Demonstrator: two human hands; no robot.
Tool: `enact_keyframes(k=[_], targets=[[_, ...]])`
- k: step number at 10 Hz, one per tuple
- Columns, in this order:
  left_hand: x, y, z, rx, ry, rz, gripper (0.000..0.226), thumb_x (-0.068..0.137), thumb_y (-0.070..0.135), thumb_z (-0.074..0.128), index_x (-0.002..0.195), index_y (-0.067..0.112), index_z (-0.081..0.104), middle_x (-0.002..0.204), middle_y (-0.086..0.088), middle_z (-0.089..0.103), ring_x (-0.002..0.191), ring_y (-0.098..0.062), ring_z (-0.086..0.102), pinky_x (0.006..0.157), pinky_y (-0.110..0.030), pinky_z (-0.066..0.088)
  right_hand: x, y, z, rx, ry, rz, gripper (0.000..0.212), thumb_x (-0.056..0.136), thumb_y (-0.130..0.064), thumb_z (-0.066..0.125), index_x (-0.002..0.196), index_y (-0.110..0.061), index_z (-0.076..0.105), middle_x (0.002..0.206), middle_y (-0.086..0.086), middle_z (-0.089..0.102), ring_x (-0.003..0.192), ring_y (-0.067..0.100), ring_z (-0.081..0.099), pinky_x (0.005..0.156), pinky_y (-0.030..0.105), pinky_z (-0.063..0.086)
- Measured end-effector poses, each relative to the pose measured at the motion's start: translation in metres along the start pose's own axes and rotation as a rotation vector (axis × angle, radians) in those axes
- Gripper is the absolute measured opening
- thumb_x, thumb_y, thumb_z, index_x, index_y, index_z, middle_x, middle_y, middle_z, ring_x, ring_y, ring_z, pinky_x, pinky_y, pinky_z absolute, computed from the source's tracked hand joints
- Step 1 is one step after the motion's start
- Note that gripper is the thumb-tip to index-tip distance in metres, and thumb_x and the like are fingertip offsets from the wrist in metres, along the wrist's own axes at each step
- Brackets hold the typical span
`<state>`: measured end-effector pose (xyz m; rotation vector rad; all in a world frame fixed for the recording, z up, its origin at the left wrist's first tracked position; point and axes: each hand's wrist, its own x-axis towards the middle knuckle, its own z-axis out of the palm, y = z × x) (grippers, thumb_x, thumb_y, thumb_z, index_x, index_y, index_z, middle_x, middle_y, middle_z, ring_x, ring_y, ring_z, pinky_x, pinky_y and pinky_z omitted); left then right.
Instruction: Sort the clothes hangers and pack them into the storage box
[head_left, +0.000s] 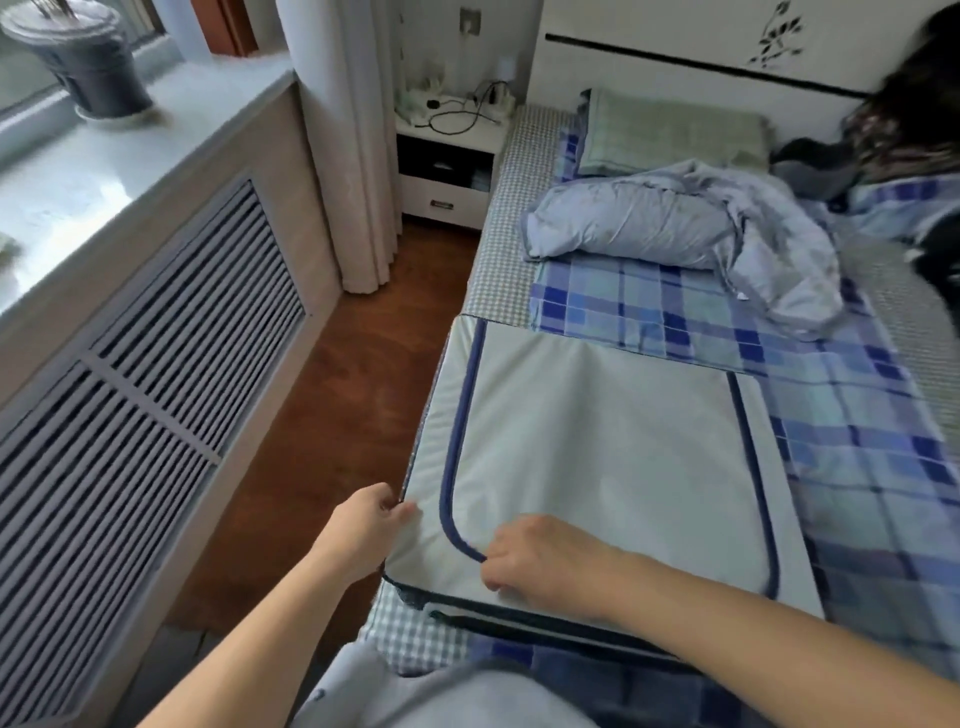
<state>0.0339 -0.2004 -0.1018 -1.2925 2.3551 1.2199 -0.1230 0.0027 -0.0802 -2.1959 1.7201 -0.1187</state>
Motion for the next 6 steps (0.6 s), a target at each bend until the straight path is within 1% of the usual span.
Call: enact_keyframes(k=[1, 2, 3, 4, 5, 6], targets=[[0.001, 0.000, -0.001, 0.053, -0.008, 0.032, 0.028, 0.097, 0.043, 0.059, 0.083, 0.019, 0.060, 0.077, -0.002, 0.066, 0.067, -0.020, 0.065, 0.062, -0.035, 0.054, -0.052, 0.002, -0.014, -0.018, -0.108, 0.171, 0.015, 0.074, -0.007, 0.067, 0.079, -0.020, 0.064, 0.075, -0.004, 0.063, 0.070, 0.020, 0.055, 0.056, 0.026, 0.036], [-0.001, 0.000, -0.002, 0.078, -0.015, 0.053, 0.022, 0.093, 0.040, 0.055, 0.083, 0.021, 0.061, 0.081, 0.000, 0.067, 0.073, -0.021, 0.065, 0.070, -0.036, 0.055, -0.077, -0.002, -0.014, -0.021, -0.206, 0.396, 0.016, 0.085, -0.006, 0.060, 0.089, -0.021, 0.065, 0.088, -0.003, 0.061, 0.081, 0.019, 0.056, 0.068, 0.032, 0.049], [-0.004, 0.004, -0.003, 0.178, -0.006, 0.074, 0.023, 0.089, 0.041, 0.049, 0.086, 0.021, 0.058, 0.086, -0.001, 0.066, 0.076, -0.025, 0.065, 0.073, -0.037, 0.054, -0.086, -0.013, -0.007, 0.062, -0.122, 0.579, 0.014, 0.095, -0.017, 0.060, 0.101, -0.029, 0.067, 0.096, -0.009, 0.061, 0.089, 0.014, 0.058, 0.080, 0.034, 0.053], [-0.009, 0.009, -0.004, 0.281, 0.066, 0.096, 0.023, 0.091, 0.042, 0.046, 0.093, 0.020, 0.048, 0.092, -0.002, 0.059, 0.079, -0.028, 0.061, 0.070, -0.038, 0.047, -0.092, -0.029, -0.015, 0.235, 0.014, 0.802, 0.019, 0.100, -0.020, 0.055, 0.114, -0.026, 0.067, 0.107, -0.013, 0.054, 0.102, 0.008, 0.051, 0.094, 0.031, 0.046], [-0.023, 0.020, -0.002, 0.393, 0.200, 0.206, 0.015, 0.095, 0.029, 0.047, 0.100, 0.017, 0.041, 0.099, -0.004, 0.044, 0.089, -0.035, 0.058, 0.069, -0.044, 0.043, -0.118, -0.044, -0.019, 0.328, 0.305, 1.111, 0.026, 0.097, -0.017, 0.058, 0.120, -0.028, 0.065, 0.121, -0.017, 0.049, 0.114, 0.007, 0.051, 0.103, 0.028, 0.042], [-0.034, 0.055, -0.005, 0.519, 0.203, 0.443, 0.010, 0.092, 0.014, 0.046, 0.100, 0.018, 0.042, 0.101, -0.006, 0.046, 0.101, -0.034, 0.054, 0.073, -0.044, 0.045, -0.154, -0.050, -0.038, 0.386, 0.363, 1.280, 0.026, 0.098, -0.017, 0.055, 0.121, -0.027, 0.063, 0.125, -0.011, 0.049, 0.110, 0.013, 0.055, 0.098, 0.029, 0.045]])
